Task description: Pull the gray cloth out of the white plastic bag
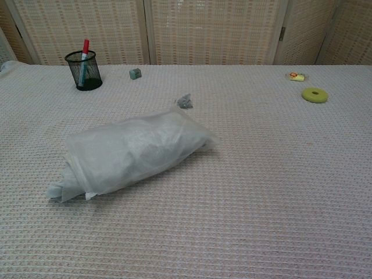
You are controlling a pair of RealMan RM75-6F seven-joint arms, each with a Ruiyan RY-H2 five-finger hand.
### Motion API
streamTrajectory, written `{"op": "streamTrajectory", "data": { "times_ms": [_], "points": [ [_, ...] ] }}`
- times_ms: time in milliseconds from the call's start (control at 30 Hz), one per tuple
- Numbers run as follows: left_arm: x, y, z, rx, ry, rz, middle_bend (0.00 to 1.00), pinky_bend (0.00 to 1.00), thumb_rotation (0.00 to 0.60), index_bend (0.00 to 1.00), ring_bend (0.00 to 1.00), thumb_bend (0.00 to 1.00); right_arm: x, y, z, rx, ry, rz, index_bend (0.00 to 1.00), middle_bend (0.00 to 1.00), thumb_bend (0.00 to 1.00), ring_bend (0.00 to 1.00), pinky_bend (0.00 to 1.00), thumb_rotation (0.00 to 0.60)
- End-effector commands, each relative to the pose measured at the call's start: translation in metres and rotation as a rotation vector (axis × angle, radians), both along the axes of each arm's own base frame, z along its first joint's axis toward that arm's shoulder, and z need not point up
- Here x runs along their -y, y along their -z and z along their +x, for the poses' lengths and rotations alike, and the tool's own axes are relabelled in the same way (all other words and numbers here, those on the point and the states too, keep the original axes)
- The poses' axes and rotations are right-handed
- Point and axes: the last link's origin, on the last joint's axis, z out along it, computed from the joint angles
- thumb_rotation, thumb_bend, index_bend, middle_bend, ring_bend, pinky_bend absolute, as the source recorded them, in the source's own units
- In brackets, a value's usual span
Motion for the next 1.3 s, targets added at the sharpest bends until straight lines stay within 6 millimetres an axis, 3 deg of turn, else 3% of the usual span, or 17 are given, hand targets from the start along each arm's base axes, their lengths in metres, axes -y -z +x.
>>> {"op": "streamTrajectory", "data": {
  "times_ms": [33,167,333,433,567,900,1300],
  "points": [
    [0.001,0.006,0.002,0.031,0.021,-0.032,0.09,0.03,0.600,0.22,0.00,0.13,0.001,0.001,0.001,0.000,-0.001,0.001,0.00,0.00,0.12,0.00,0.00,0.600],
    [0.006,0.031,0.009,0.157,0.070,-0.112,0.08,0.03,0.600,0.36,0.00,0.17,0.001,0.001,0.001,-0.004,-0.005,0.000,0.00,0.00,0.12,0.00,0.00,0.600],
    [0.005,0.080,0.011,0.276,0.097,-0.129,0.17,0.04,0.600,0.58,0.00,0.31,0.001,0.004,0.001,-0.016,-0.005,0.008,0.00,0.00,0.12,0.00,0.00,0.600],
    [-0.006,0.109,0.014,0.276,0.097,-0.157,0.17,0.04,0.600,0.58,0.00,0.31,0.003,0.008,0.002,-0.018,-0.003,0.028,0.00,0.00,0.12,0.00,0.00,0.600],
    [-0.024,0.136,0.020,0.244,0.082,-0.168,0.13,0.04,0.600,0.49,0.00,0.25,0.003,0.010,0.002,-0.020,-0.005,0.040,0.00,0.00,0.13,0.00,0.00,0.600],
    [-0.043,0.155,0.025,0.240,0.086,-0.096,0.10,0.04,0.600,0.39,0.00,0.19,0.001,0.013,0.003,-0.026,-0.017,0.067,0.00,0.00,0.12,0.00,0.00,0.600],
    [-0.044,0.172,0.042,0.319,0.141,-0.122,0.10,0.04,0.600,0.50,0.00,0.26,0.001,0.012,0.003,-0.021,-0.015,0.060,0.00,0.00,0.12,0.00,0.00,0.600]
  ]
}}
